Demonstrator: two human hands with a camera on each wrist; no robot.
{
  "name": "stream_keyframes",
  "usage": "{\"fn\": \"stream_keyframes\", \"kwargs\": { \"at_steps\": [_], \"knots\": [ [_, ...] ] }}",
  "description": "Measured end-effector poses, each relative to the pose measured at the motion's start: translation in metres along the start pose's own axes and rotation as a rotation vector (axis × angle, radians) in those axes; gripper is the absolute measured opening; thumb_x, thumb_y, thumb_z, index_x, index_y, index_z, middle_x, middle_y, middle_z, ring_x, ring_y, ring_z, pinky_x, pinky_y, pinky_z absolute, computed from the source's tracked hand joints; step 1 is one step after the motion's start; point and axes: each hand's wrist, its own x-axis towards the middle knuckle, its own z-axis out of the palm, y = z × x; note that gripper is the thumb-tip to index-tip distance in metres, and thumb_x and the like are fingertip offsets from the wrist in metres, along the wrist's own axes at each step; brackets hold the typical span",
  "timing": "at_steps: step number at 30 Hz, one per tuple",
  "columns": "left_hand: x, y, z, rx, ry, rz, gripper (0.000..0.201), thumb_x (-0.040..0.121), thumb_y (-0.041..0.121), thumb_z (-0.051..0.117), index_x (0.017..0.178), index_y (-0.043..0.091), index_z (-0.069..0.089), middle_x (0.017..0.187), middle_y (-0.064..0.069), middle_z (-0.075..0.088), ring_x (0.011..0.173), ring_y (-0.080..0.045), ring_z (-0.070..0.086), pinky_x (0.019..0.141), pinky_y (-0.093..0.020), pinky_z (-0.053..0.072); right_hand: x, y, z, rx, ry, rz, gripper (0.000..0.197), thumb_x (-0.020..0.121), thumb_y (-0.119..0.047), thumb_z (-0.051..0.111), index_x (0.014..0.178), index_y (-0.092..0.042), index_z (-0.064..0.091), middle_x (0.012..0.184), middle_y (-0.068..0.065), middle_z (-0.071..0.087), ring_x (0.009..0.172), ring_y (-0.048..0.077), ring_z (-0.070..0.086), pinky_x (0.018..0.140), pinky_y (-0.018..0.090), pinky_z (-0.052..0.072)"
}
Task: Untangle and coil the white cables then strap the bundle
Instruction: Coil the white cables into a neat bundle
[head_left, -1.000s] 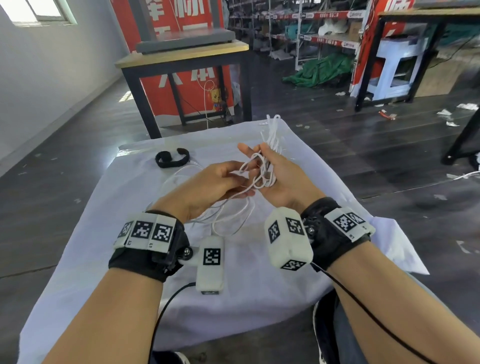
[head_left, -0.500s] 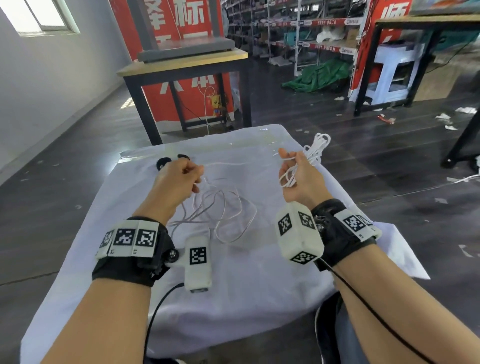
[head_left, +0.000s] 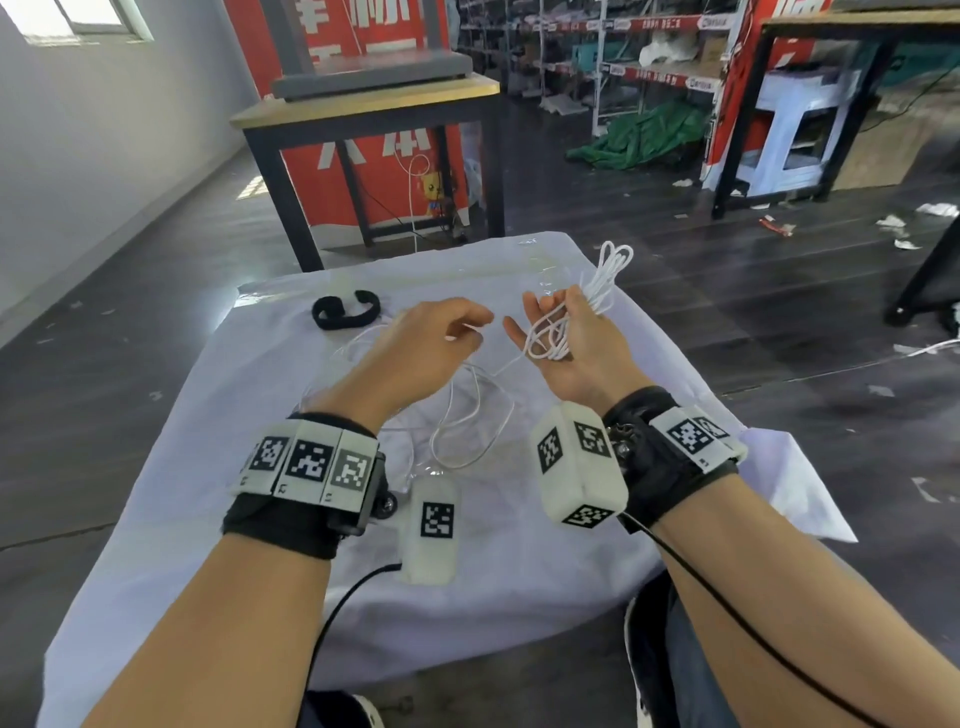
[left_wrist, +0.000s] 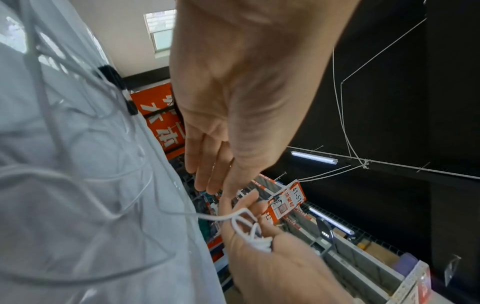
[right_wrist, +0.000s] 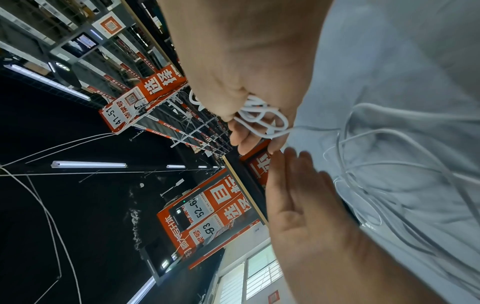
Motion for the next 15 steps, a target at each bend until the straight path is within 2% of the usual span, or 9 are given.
{"fn": "stream_keyframes", "kwargs": {
  "at_steps": [2,4,7,10,13,15],
  "knots": [
    [0.0,0.003,0.01,-0.049,-0.097,0.024,0.031,0.094,0.015,0.058,0.124,0.016,0.061,0.119,0.004,0.066,0.109,-0.01,0.061,0.1,-0.03,0.046,0.001,0.0,0.0,0.004,-0.001,0.001,0.031,0.104,-0.02,0.036,0.078,-0.008,0.047,0.069,0.006,0.051,0.075,0.017,0.063,0.077,0.044,0.051],
    [-0.001,0.001,0.018,-0.05,-0.117,0.049,0.022,0.093,0.018,0.06,0.115,0.016,0.064,0.114,0.003,0.069,0.107,-0.011,0.063,0.1,-0.034,0.047,0.003,-0.002,-0.001,0.042,0.001,-0.003,0.031,0.104,-0.021,0.036,0.079,-0.007,0.047,0.07,0.007,0.052,0.075,0.018,0.064,0.076,0.045,0.052],
    [-0.003,-0.001,0.022,-0.024,-0.132,0.1,0.006,0.091,0.02,0.063,0.097,0.019,0.064,0.105,0.008,0.071,0.102,-0.006,0.065,0.095,-0.032,0.049,0.005,-0.005,-0.003,0.087,0.007,-0.006,0.03,0.104,-0.023,0.036,0.08,-0.008,0.047,0.073,0.008,0.055,0.079,0.019,0.065,0.072,0.047,0.052],
    [-0.005,0.001,0.023,-0.05,-0.161,0.105,0.008,0.089,0.021,0.066,0.089,0.023,0.058,0.097,0.007,0.071,0.094,-0.01,0.066,0.092,-0.036,0.05,0.005,-0.007,-0.005,0.065,0.022,-0.029,0.027,0.104,-0.022,0.037,0.083,-0.008,0.046,0.078,0.009,0.058,0.081,0.02,0.066,0.068,0.048,0.052],
    [-0.006,0.004,0.017,-0.041,-0.273,0.048,0.012,0.087,0.026,0.068,0.089,0.025,0.057,0.09,0.004,0.07,0.088,-0.015,0.065,0.089,-0.039,0.051,0.005,-0.01,-0.008,-0.003,0.078,-0.136,0.021,0.103,-0.018,0.038,0.088,-0.006,0.047,0.08,0.011,0.058,0.084,0.021,0.067,0.073,0.049,0.055],
    [-0.009,0.005,0.012,0.008,-0.408,0.032,0.011,0.088,0.026,0.067,0.097,0.027,0.061,0.092,0.005,0.07,0.089,-0.012,0.064,0.088,-0.032,0.05,0.005,-0.013,-0.01,-0.081,0.136,-0.264,0.015,0.103,-0.017,0.038,0.098,-0.005,0.046,0.079,0.011,0.054,0.084,0.02,0.068,0.078,0.049,0.056]
  ]
}}
